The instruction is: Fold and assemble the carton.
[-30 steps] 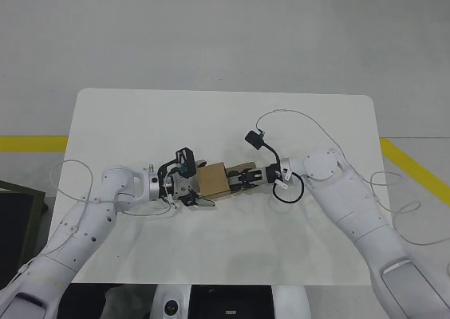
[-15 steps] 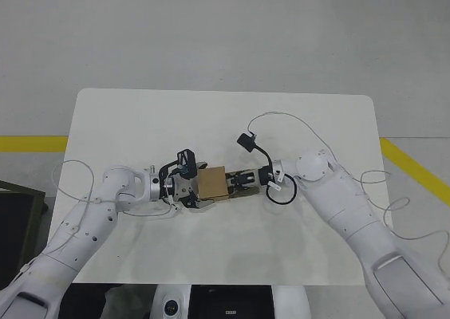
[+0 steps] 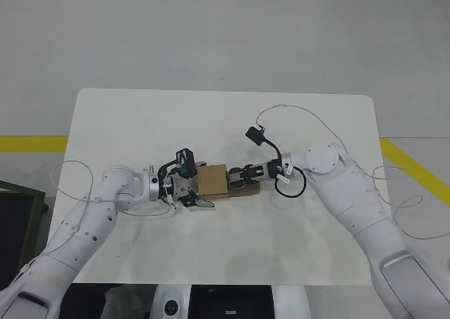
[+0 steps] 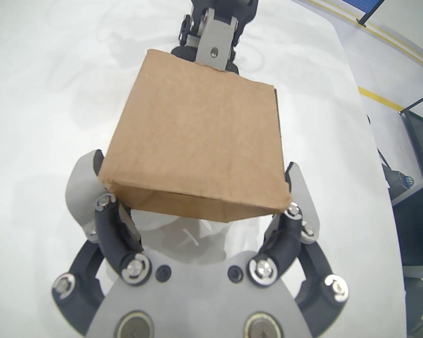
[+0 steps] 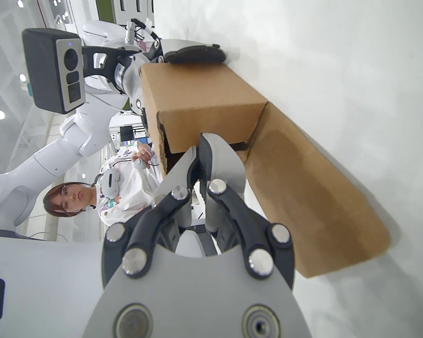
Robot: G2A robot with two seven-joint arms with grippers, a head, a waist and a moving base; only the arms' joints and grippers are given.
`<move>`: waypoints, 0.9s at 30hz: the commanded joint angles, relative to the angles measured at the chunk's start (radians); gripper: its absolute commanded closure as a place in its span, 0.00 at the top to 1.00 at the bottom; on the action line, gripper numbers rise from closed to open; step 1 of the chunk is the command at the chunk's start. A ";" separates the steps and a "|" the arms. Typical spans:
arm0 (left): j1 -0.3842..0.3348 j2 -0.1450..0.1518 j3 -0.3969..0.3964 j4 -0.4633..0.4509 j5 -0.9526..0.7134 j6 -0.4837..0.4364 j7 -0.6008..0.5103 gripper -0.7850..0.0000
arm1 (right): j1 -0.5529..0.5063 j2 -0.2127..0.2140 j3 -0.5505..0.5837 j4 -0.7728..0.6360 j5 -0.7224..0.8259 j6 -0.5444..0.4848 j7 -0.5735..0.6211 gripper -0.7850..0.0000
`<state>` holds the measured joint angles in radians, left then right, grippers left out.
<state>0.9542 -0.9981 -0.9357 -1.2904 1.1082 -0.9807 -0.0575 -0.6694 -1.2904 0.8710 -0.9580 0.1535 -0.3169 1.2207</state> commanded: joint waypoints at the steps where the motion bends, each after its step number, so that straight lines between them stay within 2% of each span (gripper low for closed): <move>1: 0.000 0.000 -0.001 0.000 0.000 -0.001 0.000 1.00 | -0.015 0.016 0.030 -0.039 -0.023 0.029 0.007 0.12; 8: 0.004 -0.001 -0.009 0.004 -0.003 -0.003 -0.001 1.00 | -0.098 0.074 0.144 -0.183 -0.103 0.134 0.021 0.15; 14: 0.008 -0.002 -0.014 0.005 -0.004 -0.003 -0.005 1.00 | -0.177 0.113 0.222 -0.290 -0.168 0.205 0.033 0.24; 16: 0.009 -0.002 -0.015 0.005 -0.006 -0.004 -0.007 1.00 | -0.201 0.121 0.239 -0.319 -0.177 0.217 0.032 0.29; 21: 0.011 -0.004 -0.016 0.001 -0.004 -0.005 -0.010 1.00 | -0.241 0.133 0.250 -0.352 -0.212 0.233 0.017 0.33; 23: 0.012 -0.004 -0.016 0.001 -0.003 -0.007 -0.010 1.00 | -0.247 0.134 0.247 -0.350 -0.225 0.231 0.004 0.40; 27: 0.013 -0.005 -0.018 0.002 -0.005 -0.007 -0.013 1.00 | -0.245 0.136 0.239 -0.331 -0.245 0.213 -0.018 0.44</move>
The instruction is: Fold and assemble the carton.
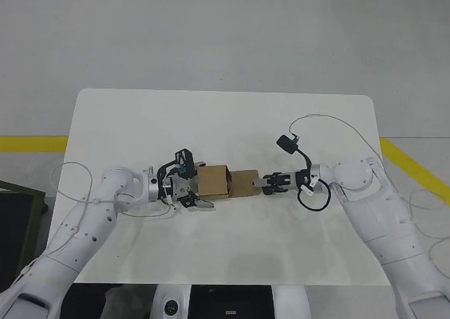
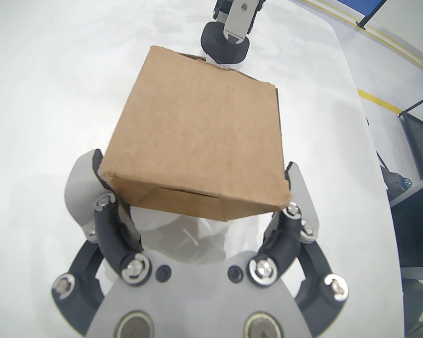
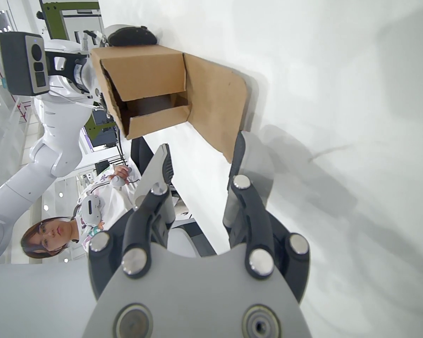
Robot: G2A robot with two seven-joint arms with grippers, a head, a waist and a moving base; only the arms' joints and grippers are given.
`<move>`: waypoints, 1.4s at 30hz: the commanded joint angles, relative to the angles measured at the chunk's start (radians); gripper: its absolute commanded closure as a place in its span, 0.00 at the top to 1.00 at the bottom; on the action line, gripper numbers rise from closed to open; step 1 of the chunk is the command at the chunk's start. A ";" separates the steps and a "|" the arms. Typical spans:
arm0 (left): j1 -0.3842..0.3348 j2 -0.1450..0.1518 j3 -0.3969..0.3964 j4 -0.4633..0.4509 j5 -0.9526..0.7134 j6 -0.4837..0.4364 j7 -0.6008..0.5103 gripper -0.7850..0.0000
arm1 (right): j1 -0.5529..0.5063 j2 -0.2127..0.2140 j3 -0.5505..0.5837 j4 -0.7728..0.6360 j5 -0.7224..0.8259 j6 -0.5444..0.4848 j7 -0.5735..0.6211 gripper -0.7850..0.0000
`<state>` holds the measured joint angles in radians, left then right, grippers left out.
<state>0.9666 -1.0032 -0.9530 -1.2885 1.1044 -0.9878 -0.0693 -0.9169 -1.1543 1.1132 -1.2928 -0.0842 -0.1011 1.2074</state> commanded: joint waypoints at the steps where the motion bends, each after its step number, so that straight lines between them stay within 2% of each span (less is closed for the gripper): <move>1: 0.000 -0.001 -0.001 0.000 -0.001 0.000 -0.002 1.00 | 0.004 0.001 -0.006 0.006 -0.013 -0.004 -0.007 0.44; 9: 0.002 -0.002 -0.002 0.000 0.000 -0.005 -0.005 1.00 | 0.014 -0.006 -0.037 0.036 0.021 -0.043 -0.038 0.44; 19: 0.003 -0.004 -0.007 0.001 0.002 -0.007 -0.006 1.00 | 0.079 -0.038 -0.118 0.104 0.129 -0.110 -0.056 0.44; 34: 0.007 -0.005 -0.015 -0.005 0.013 -0.018 -0.003 1.00 | 0.157 -0.068 -0.189 0.109 0.213 -0.147 -0.029 0.45; 39: 0.009 -0.006 -0.017 -0.006 0.014 -0.019 -0.004 1.00 | 0.171 -0.072 -0.200 0.130 0.222 -0.153 -0.029 0.48; 41: 0.009 -0.006 -0.018 -0.007 0.016 -0.018 -0.005 1.00 | 0.173 -0.073 -0.202 0.128 0.227 -0.153 -0.028 0.52; 42: 0.009 -0.006 -0.018 -0.007 0.016 -0.019 -0.006 1.00 | 0.174 -0.073 -0.202 0.125 0.229 -0.154 -0.028 0.57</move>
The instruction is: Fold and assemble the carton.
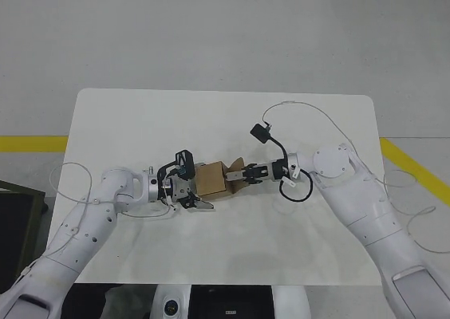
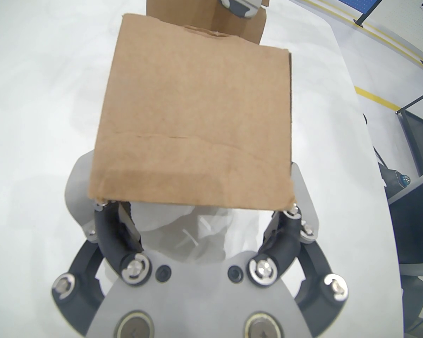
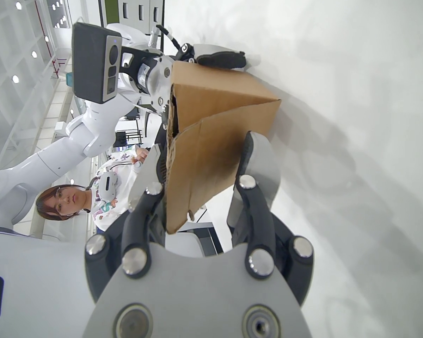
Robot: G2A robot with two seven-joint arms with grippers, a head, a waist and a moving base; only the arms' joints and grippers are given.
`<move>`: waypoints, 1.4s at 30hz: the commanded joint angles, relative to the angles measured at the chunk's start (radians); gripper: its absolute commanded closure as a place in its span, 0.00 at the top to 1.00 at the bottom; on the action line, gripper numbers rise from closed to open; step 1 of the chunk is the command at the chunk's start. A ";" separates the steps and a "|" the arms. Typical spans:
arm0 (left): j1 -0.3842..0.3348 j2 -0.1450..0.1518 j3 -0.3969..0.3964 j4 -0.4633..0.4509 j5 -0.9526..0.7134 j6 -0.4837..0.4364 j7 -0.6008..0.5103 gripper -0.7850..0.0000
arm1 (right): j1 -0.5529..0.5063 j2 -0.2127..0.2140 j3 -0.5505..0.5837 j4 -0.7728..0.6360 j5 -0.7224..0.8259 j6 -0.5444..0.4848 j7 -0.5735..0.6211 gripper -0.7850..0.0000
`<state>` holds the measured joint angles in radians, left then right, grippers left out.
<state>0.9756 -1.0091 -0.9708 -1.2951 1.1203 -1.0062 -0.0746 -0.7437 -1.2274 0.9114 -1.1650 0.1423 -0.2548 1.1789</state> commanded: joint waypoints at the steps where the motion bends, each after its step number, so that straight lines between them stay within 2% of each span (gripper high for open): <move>1: 0.000 0.000 0.000 0.000 0.000 -0.001 -0.001 1.00 | 0.002 -0.001 -0.001 -0.004 0.005 0.000 0.002 0.61; 5: 0.001 -0.001 0.000 0.001 -0.001 -0.003 -0.005 1.00 | 0.004 0.001 0.002 -0.015 0.011 0.008 0.008 0.79; 9: 0.001 -0.002 -0.001 0.002 -0.002 -0.002 -0.009 1.00 | -0.002 0.007 0.016 -0.036 0.009 0.021 0.020 0.82; 14: 0.002 -0.003 0.000 0.001 -0.002 -0.004 -0.012 1.00 | -0.017 0.011 0.019 -0.076 0.020 0.045 0.029 0.78; 24: 0.000 -0.004 -0.001 0.005 -0.001 -0.006 -0.014 1.00 | -0.003 -0.006 -0.017 -0.045 0.086 -0.006 0.023 0.75; 26: 0.000 -0.004 0.000 0.005 -0.001 -0.006 -0.016 1.00 | -0.003 -0.010 -0.026 -0.030 0.101 -0.011 0.022 0.70; 29: -0.001 -0.004 0.001 0.005 -0.003 -0.006 -0.018 1.00 | -0.002 -0.016 -0.036 -0.005 0.124 -0.017 0.024 0.49; 30: -0.001 -0.004 0.002 0.005 -0.003 -0.006 -0.018 1.00 | -0.001 -0.017 -0.039 0.002 0.130 -0.018 0.025 0.47; 42: -0.003 -0.004 0.007 0.005 -0.009 -0.006 -0.024 1.00 | 0.004 -0.029 -0.059 0.067 0.164 -0.029 0.037 0.44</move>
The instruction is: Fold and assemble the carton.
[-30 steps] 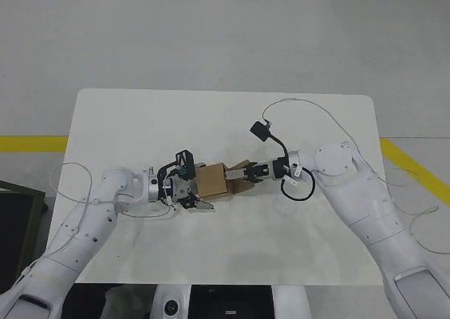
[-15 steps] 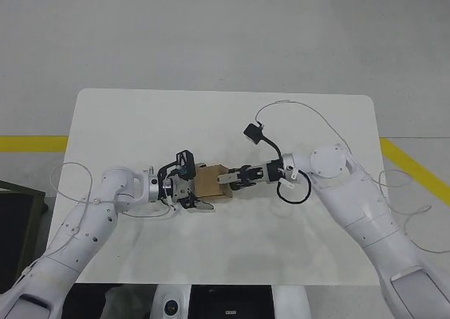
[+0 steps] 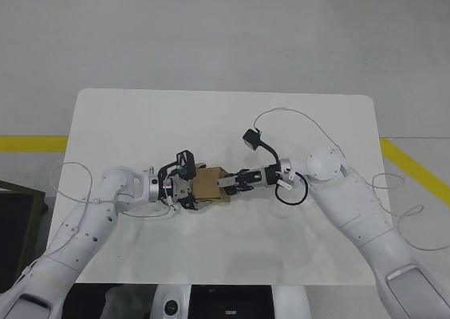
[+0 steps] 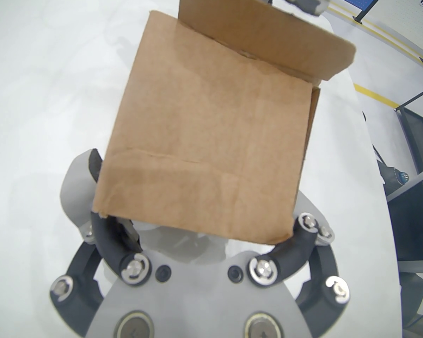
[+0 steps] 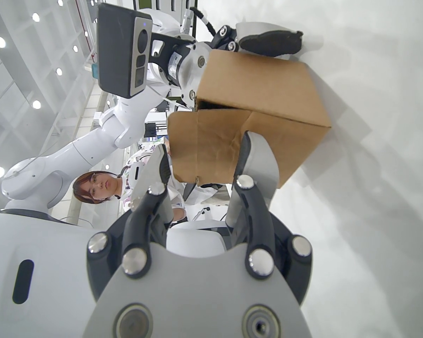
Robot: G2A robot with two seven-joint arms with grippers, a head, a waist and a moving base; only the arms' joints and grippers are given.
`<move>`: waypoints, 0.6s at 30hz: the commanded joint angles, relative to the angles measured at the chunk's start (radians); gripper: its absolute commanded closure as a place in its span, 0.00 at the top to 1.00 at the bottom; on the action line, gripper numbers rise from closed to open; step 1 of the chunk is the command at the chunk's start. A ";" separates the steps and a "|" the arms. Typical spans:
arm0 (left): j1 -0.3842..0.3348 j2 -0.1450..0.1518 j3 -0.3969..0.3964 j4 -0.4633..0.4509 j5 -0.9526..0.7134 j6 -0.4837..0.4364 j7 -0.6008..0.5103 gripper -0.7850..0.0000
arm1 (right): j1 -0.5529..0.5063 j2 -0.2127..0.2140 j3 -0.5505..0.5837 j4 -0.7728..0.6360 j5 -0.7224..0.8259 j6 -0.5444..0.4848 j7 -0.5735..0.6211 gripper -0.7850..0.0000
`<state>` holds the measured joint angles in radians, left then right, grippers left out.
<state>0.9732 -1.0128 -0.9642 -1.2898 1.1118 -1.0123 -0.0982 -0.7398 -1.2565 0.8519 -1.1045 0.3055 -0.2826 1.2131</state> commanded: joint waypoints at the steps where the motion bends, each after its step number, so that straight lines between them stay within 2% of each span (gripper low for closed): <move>1: -0.001 0.000 0.001 0.000 0.000 0.000 -0.001 1.00 | 0.001 0.000 0.001 0.011 -0.002 0.000 0.006 0.44; 18: -0.005 0.002 0.013 -0.001 -0.004 0.000 -0.009 1.00 | -0.003 0.015 0.018 0.009 -0.071 0.065 0.021 0.44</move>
<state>0.9688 -1.0108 -0.9514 -1.2905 1.1079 -1.0123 -0.1067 -0.7411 -1.2427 0.8683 -1.0955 0.2384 -0.2209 1.2333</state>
